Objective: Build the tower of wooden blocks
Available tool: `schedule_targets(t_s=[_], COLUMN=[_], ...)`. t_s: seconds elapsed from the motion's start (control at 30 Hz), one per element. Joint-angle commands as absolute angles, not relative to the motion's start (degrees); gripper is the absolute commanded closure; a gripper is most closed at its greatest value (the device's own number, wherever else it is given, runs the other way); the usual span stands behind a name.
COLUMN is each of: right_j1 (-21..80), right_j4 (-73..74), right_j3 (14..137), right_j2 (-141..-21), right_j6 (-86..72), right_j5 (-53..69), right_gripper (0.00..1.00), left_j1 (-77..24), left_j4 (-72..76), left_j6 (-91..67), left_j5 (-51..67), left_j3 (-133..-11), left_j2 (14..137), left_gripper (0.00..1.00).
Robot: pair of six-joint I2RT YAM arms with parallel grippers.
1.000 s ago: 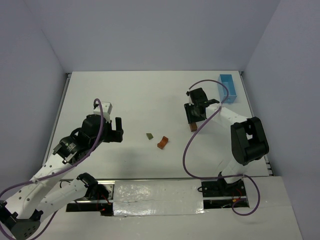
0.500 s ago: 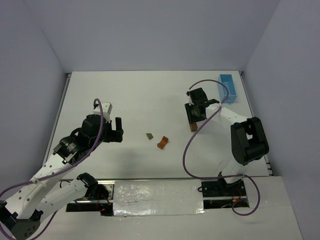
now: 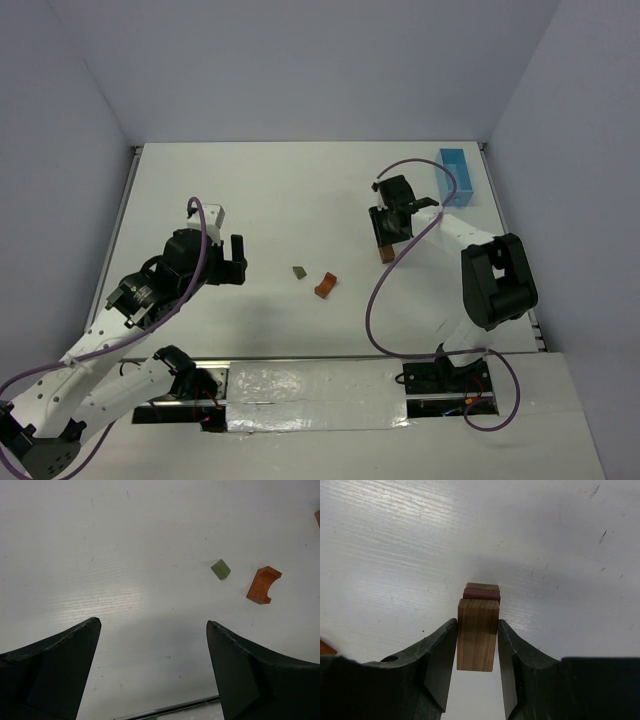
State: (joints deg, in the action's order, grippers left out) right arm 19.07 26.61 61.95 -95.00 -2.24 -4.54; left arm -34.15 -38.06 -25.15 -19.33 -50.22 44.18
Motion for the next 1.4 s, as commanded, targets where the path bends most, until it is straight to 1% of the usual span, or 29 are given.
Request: schedule_targets(t_s=[0.0,0.47,1.37], right_j1=[18.7,18.6,18.1], right_j4=[26.7,26.9,27.4], right_j3=[64.6,64.5,64.8], right_j2=[-94.8,-94.7,-95.8], right_j6=[-1.5,-1.3,-0.8], right_j5=[-3.5,-5.1,-4.1], right_gripper=[0.56,0.56,0.56], left_j1=[-34.0,-34.0,-33.9], left_j4=[-35.8,-35.8,-35.7], left_j6=[-23.5,-23.5,-23.5], left_j5=[-19.1,-18.9,-18.8], left_j3=[-50.0,-50.0,-49.9], left_j2=[44.0,44.1,44.0], left_gripper=[0.00,0.01,0.01])
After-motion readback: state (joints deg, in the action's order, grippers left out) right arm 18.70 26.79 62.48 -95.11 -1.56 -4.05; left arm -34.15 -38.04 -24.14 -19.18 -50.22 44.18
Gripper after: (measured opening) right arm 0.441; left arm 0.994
